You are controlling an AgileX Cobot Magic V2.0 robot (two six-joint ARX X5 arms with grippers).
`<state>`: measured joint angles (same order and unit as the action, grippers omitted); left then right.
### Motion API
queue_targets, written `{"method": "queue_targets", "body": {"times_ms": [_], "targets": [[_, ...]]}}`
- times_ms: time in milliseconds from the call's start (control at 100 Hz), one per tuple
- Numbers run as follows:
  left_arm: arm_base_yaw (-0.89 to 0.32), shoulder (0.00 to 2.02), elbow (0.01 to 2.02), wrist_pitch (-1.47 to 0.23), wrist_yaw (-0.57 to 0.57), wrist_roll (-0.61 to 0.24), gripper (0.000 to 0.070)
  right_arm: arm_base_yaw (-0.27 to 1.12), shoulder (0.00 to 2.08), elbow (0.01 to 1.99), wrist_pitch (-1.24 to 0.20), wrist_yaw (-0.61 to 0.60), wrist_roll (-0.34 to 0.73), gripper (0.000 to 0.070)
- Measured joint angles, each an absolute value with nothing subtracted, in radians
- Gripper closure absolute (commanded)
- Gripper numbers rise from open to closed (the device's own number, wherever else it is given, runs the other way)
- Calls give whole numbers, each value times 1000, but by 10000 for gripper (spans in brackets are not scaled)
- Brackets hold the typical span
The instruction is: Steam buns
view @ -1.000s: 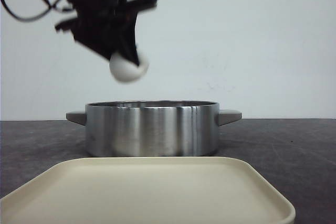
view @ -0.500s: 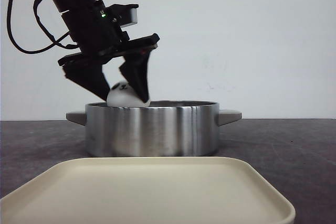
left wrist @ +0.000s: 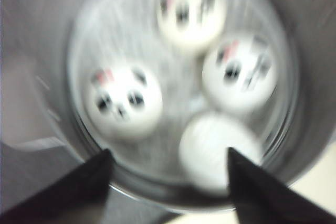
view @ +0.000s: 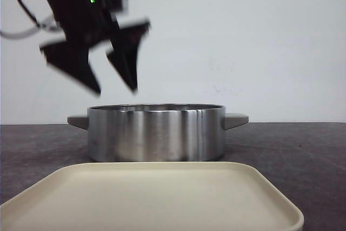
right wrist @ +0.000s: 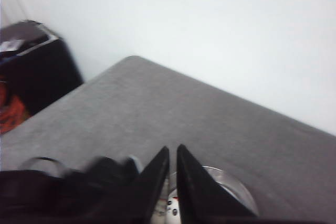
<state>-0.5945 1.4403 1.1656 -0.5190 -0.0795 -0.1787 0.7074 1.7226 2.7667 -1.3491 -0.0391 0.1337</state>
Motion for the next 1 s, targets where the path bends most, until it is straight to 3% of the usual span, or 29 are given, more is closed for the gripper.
{"method": "queue_targets", "body": {"times_ms": [80, 130, 280, 370, 690, 1000], "targets": [[-586, 1324, 1166, -482, -81, -179, 648, 747, 1722, 2767, -1349, 22, 130, 684], [-578, 1251, 1170, -477, -81, -179, 700, 772, 1722, 2767, -1349, 59, 127, 684], [-532, 1056, 1171, -526, -104, -179, 700, 865, 1723, 2766, -1342, 200, 126, 684], [-492, 960, 1171, -581, -107, -179, 700, 905, 1729, 2756, -1313, 224, 126, 684], [-366, 752, 1171, -752, -107, -175, 700, 969, 1831, 2652, -1084, 339, 126, 684], [-340, 636, 1171, -847, -107, -171, 700, 1036, 1832, 2357, -772, 367, 126, 684]]}}
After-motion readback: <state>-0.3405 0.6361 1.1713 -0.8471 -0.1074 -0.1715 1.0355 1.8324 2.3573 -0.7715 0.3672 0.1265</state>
